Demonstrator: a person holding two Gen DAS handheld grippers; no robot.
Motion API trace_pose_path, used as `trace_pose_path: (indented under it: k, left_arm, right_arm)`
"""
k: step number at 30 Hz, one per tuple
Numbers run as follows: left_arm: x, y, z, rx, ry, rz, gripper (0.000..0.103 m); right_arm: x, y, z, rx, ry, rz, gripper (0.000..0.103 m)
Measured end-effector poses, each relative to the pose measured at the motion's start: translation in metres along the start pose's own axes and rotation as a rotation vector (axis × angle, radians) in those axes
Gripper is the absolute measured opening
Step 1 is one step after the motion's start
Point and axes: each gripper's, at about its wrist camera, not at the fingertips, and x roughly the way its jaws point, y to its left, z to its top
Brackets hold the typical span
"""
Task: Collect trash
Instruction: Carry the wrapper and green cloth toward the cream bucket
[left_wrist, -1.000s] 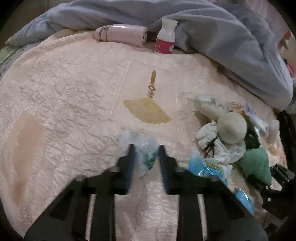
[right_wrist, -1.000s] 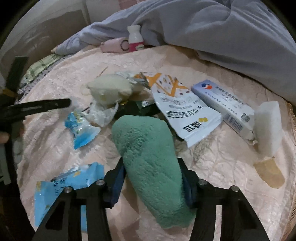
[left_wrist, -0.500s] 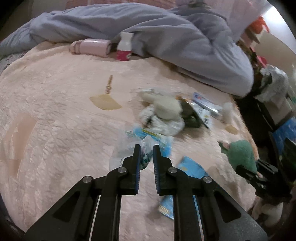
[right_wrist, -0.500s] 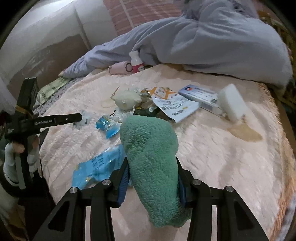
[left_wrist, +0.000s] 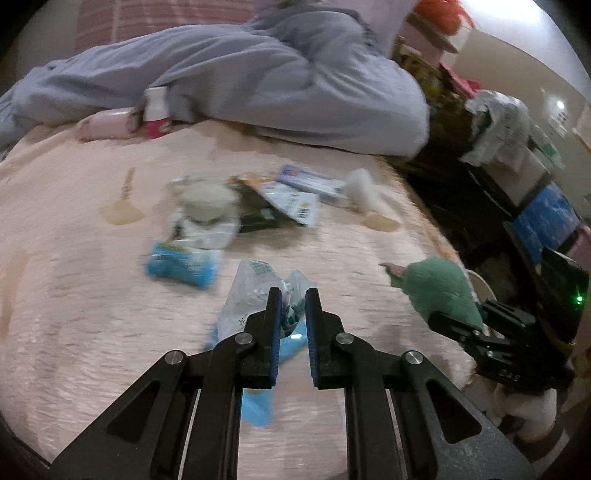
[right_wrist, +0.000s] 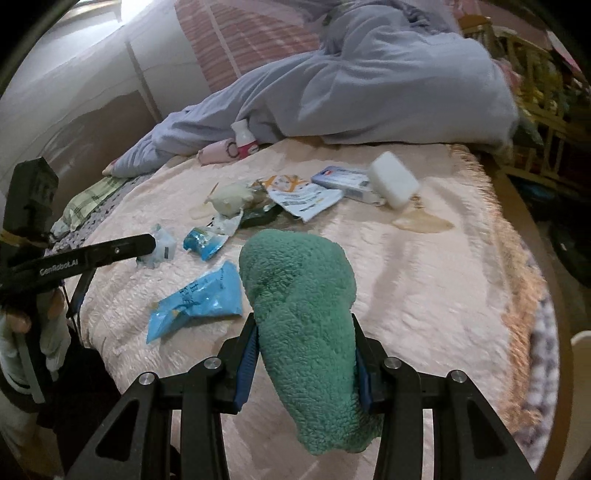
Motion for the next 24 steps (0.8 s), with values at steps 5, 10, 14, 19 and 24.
trace_pose_path:
  k: [5,10,14,19,24]
  left_arm:
    - [0.012,-0.045,-0.001,0.065,0.016,-0.046,0.010]
    - [0.025,-0.084,-0.002,0.127,0.030,-0.080,0.010]
    - [0.036,-0.114,-0.003,0.168,0.046,-0.107,0.010]
    - [0.048,-0.150,-0.004,0.214,0.061,-0.146,0.010]
    - [0.064,-0.190,-0.006,0.260,0.085,-0.196,0.010]
  right_arm:
    - [-0.024,-0.019,-0.009,0.031,-0.025,-0.037,0.042]
    - [-0.047,-0.044,-0.021,0.072,-0.046,-0.082,0.042]
    - [-0.064,-0.065,-0.030,0.110,-0.062,-0.112,0.042]
    - [-0.084,-0.090,-0.042,0.151,-0.079,-0.155,0.042]
    - [-0.108,-0.119,-0.055,0.196,-0.093,-0.212,0.042]
